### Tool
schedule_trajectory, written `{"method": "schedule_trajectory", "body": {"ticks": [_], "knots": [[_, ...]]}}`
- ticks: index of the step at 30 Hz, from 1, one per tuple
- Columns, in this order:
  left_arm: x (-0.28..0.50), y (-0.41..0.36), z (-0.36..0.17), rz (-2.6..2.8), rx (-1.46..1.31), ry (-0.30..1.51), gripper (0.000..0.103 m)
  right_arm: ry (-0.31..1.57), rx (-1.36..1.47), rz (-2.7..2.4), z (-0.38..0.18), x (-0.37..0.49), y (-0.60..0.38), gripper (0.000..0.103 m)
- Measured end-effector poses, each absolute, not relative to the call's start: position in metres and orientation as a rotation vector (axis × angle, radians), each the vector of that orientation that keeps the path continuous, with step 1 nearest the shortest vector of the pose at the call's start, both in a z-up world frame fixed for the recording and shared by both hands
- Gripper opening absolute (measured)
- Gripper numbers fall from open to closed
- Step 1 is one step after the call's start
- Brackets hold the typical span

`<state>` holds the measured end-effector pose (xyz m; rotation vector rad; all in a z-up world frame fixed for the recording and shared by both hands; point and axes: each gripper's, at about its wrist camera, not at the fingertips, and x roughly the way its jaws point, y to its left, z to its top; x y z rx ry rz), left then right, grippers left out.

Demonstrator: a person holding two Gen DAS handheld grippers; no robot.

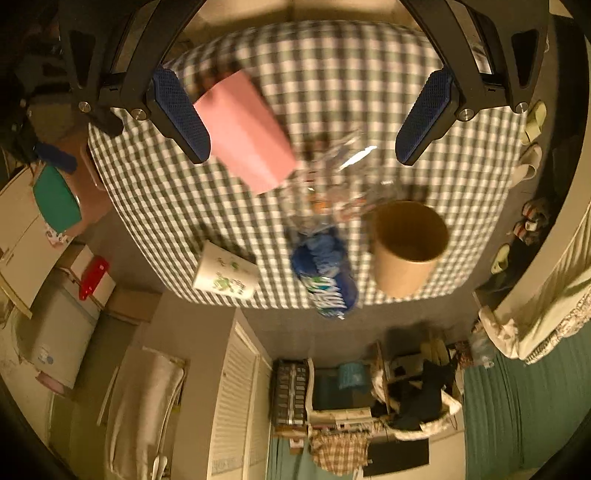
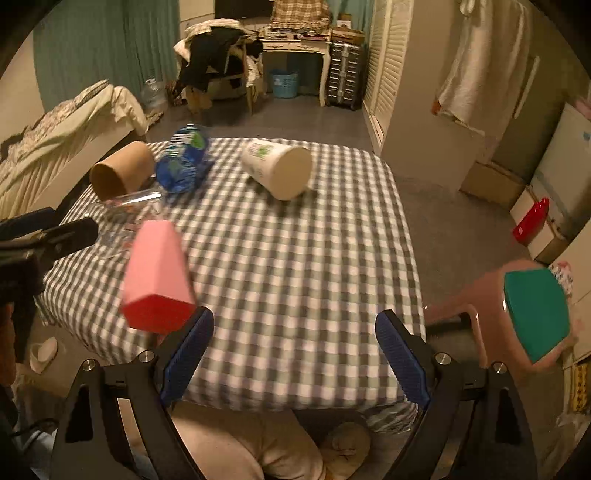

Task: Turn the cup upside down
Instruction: 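Lift the pink cup with the right gripper and carry it toward the left gripper, then grasp the pink cup with the left gripper while the right gripper holds it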

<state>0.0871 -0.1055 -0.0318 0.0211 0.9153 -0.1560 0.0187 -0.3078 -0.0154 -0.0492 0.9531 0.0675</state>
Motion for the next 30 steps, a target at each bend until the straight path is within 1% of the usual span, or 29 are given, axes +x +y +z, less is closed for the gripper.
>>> {"method": "schedule_trajectory", "body": {"ticks": [3, 7, 8, 10, 12, 14, 16, 21, 23, 25, 27, 30], "knots": [[0.108, -0.12, -0.043, -0.164, -0.024, 1.009, 0.102, 0.97, -0.004, 0.06, -0.029, 0.023, -0.326, 0.089], [0.126, -0.132, -0.061, -0.159, -0.072, 1.118, 0.101, 0.968, -0.044, -0.005, -0.046, 0.029, -0.34, 0.089], [0.128, -0.134, -0.065, -0.159, -0.075, 1.133, 0.1, 0.973, -0.041, -0.007, -0.05, 0.03, -0.344, 0.089], [0.131, -0.14, -0.073, -0.16, -0.075, 1.172, 0.093, 0.979, -0.02, -0.001, -0.056, 0.032, -0.351, 0.089], [0.133, -0.145, -0.081, -0.165, -0.076, 1.212, 0.083, 0.981, -0.009, 0.004, -0.06, 0.032, -0.356, 0.089], [0.135, -0.148, -0.087, -0.155, -0.071, 1.233, 0.078, 0.981, -0.004, 0.003, -0.063, 0.034, -0.36, 0.089], [0.139, -0.149, -0.091, -0.153, -0.067, 1.247, 0.076, 0.984, 0.006, 0.003, -0.066, 0.034, -0.364, 0.089], [0.149, -0.153, -0.108, -0.155, -0.067, 1.302, 0.076, 0.998, 0.025, 0.0, -0.072, 0.03, -0.368, 0.089], [0.15, -0.155, -0.111, -0.168, -0.069, 1.305, 0.074, 1.001, 0.031, -0.003, -0.074, 0.029, -0.368, 0.089], [0.149, -0.161, -0.11, -0.185, -0.043, 1.286, 0.071, 1.005, 0.036, -0.003, -0.075, 0.027, -0.368, 0.089], [0.146, -0.165, -0.104, -0.209, -0.026, 1.261, 0.066, 1.006, 0.03, -0.007, -0.074, 0.026, -0.367, 0.089], [0.142, -0.17, -0.088, -0.237, -0.009, 1.195, 0.062, 1.006, 0.024, -0.01, -0.073, 0.023, -0.365, 0.089]]}}
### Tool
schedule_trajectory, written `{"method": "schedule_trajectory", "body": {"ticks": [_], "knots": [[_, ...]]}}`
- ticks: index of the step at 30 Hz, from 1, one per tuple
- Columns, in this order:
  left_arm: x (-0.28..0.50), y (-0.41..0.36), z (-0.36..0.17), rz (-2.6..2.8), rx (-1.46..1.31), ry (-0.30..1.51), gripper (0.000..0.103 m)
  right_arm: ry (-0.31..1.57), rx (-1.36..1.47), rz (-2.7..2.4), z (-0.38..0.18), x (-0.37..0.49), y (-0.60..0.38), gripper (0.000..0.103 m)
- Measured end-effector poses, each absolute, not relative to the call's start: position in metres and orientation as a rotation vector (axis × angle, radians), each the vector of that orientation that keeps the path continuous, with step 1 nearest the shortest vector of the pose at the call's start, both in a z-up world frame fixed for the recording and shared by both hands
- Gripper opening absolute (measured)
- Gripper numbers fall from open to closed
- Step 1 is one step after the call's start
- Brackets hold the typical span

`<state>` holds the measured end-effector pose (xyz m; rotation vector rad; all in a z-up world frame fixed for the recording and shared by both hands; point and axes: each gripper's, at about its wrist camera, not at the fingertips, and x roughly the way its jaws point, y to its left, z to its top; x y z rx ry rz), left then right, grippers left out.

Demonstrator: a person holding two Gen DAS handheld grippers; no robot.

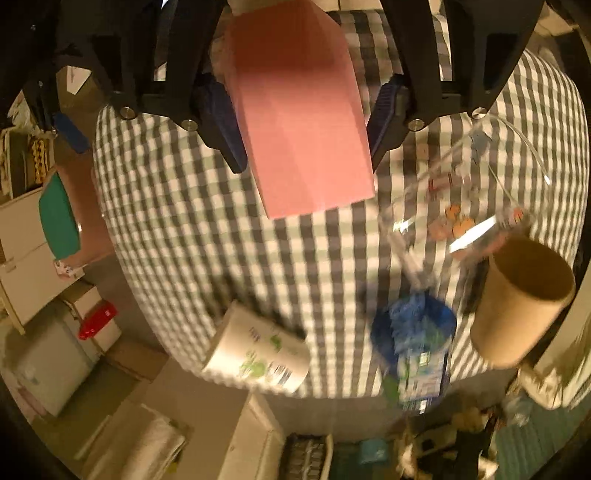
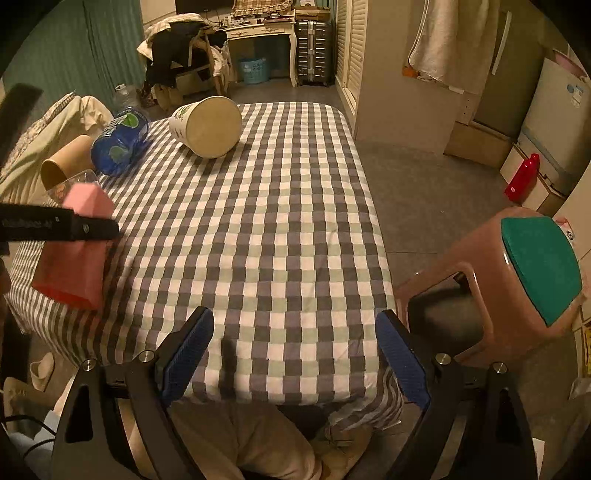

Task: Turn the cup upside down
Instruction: 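Grasp the pink cup with the left gripper while the right gripper holds it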

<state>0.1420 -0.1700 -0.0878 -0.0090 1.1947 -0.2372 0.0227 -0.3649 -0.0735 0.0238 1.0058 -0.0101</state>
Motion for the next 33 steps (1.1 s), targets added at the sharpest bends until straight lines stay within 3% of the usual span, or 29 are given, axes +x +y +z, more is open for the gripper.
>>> {"method": "schedule_trajectory", "body": {"ticks": [11, 17, 33], "knots": [[0.131, -0.169, -0.054, -0.25, 0.06, 0.918, 0.06, 1.013, 0.002, -0.034, -0.073, 0.014, -0.356, 0.089], [0.12, -0.162, -0.062, -0.211, 0.084, 0.731, 0.06, 1.012, -0.008, -0.05, -0.073, 0.012, -0.355, 0.089], [0.096, -0.164, -0.081, -0.261, 0.13, 0.759, 0.059, 1.02, -0.026, -0.05, -0.072, 0.016, -0.346, 0.089]]}}
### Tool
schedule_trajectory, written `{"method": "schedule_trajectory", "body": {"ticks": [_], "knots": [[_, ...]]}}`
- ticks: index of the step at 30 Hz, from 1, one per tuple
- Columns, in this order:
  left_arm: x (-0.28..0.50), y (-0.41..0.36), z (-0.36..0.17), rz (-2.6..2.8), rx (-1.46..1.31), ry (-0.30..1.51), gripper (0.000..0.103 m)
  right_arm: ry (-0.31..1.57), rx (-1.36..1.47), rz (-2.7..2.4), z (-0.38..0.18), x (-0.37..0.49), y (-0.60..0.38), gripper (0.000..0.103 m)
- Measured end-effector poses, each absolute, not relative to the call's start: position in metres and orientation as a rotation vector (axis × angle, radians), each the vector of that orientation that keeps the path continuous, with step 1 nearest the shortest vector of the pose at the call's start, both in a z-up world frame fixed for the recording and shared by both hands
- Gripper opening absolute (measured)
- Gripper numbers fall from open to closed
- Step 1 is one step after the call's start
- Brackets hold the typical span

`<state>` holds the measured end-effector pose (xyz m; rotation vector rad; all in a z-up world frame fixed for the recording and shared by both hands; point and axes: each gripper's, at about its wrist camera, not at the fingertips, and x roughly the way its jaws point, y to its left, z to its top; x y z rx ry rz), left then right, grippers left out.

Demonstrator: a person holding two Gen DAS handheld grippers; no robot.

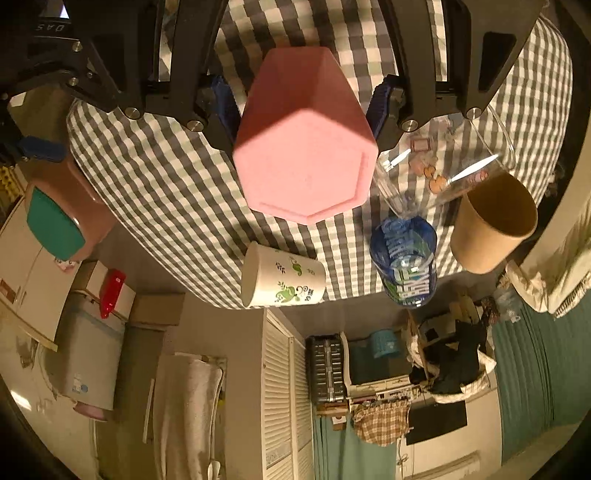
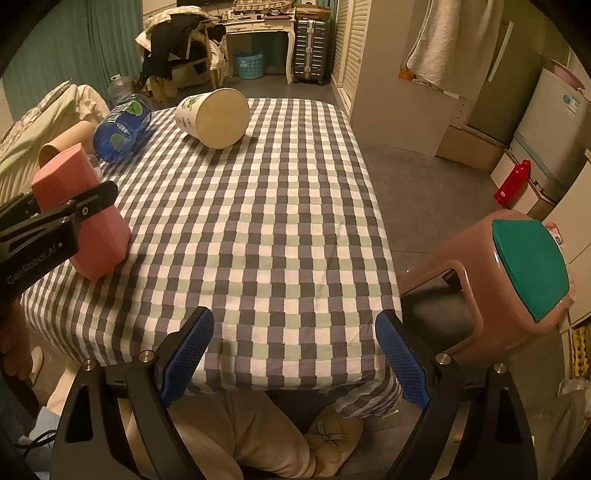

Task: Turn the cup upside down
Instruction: 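Grasp the pink cup with the left gripper while the right gripper holds it, then rotate the pink cup upright with the left gripper and lower it to the table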

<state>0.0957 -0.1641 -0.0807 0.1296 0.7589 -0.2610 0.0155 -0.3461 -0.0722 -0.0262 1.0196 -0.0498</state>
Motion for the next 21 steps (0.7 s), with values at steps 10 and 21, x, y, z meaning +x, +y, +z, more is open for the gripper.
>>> {"method": "schedule_trajectory", "body": {"ticks": [10, 21], "knots": [[0.095, -0.158, -0.085, -0.288, 0.09, 0.782, 0.062, 1.014, -0.027, -0.053, -0.068, 0.01, -0.345, 0.089], [0.09, -0.153, -0.074, -0.287, 0.072, 0.765, 0.076, 1.009, -0.04, -0.054, -0.062, 0.0, -0.341, 0.089]]}}
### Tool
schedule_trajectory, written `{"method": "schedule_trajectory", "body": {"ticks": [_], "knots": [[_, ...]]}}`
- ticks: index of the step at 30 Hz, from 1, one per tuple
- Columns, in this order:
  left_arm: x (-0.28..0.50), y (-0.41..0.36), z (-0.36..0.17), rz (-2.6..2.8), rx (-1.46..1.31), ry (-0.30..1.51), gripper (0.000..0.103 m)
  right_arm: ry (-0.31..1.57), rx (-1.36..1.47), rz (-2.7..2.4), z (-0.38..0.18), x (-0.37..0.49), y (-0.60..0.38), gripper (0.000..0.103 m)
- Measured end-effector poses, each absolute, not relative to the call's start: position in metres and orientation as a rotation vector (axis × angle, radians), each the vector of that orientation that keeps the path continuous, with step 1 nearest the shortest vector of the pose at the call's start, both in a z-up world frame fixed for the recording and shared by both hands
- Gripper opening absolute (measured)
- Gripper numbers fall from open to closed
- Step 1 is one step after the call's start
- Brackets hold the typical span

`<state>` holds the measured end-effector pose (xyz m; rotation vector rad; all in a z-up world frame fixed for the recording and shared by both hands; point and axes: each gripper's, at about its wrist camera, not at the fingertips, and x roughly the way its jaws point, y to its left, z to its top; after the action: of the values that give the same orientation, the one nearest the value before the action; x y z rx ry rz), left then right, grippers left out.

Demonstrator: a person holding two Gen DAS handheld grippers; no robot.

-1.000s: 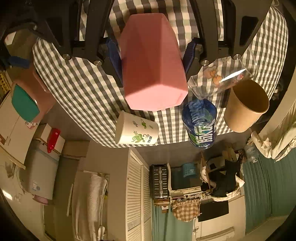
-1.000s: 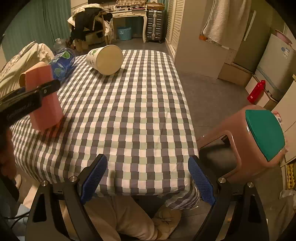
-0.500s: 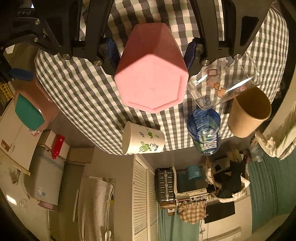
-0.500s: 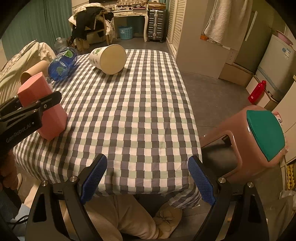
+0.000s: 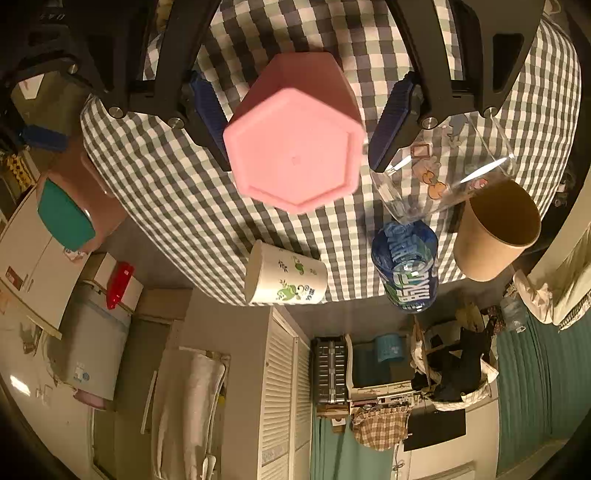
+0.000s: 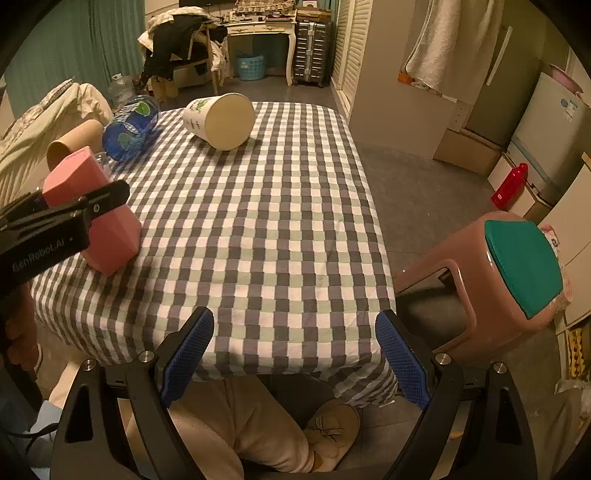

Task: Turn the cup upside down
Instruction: 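Rotate the pink cup upright with the left gripper and lower it to the table, then open the left gripper and withdraw from the upright pink cup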

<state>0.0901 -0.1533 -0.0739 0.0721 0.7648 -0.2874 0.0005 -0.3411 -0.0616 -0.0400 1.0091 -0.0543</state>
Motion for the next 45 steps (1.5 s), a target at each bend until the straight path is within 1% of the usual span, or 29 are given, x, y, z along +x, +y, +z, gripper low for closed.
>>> {"method": "schedule_trajectory", "body": {"ticks": [8, 16, 23, 31, 37, 42, 45], "knots": [[0.09, -0.143, -0.052, -0.294, 0.032, 0.718, 0.076, 0.959, -0.049, -0.046, -0.043, -0.005, -0.334, 0.089], [0.081, -0.133, -0.016, -0.305, 0.003, 0.635, 0.076, 0.89, -0.066, -0.043, -0.015, -0.011, -0.327, 0.089], [0.064, -0.112, 0.018, -0.245, 0.009, 0.577, 0.076, 0.746, -0.062, -0.003, 0.032, -0.02, -0.314, 0.089], [0.03, -0.069, 0.055, -0.186, -0.028, 0.501, 0.076, 0.547, -0.052, 0.05, 0.093, -0.04, -0.286, 0.089], [-0.001, -0.04, 0.051, -0.142, -0.066, 0.466, 0.076, 0.463, -0.02, 0.09, 0.101, -0.057, -0.262, 0.089], [-0.017, -0.022, 0.03, -0.084, -0.078, 0.459, 0.076, 0.445, -0.02, 0.118, 0.082, -0.066, -0.244, 0.089], [-0.023, -0.02, 0.016, -0.082, -0.082, 0.474, 0.076, 0.474, -0.017, 0.141, 0.065, -0.067, -0.238, 0.089]]}}
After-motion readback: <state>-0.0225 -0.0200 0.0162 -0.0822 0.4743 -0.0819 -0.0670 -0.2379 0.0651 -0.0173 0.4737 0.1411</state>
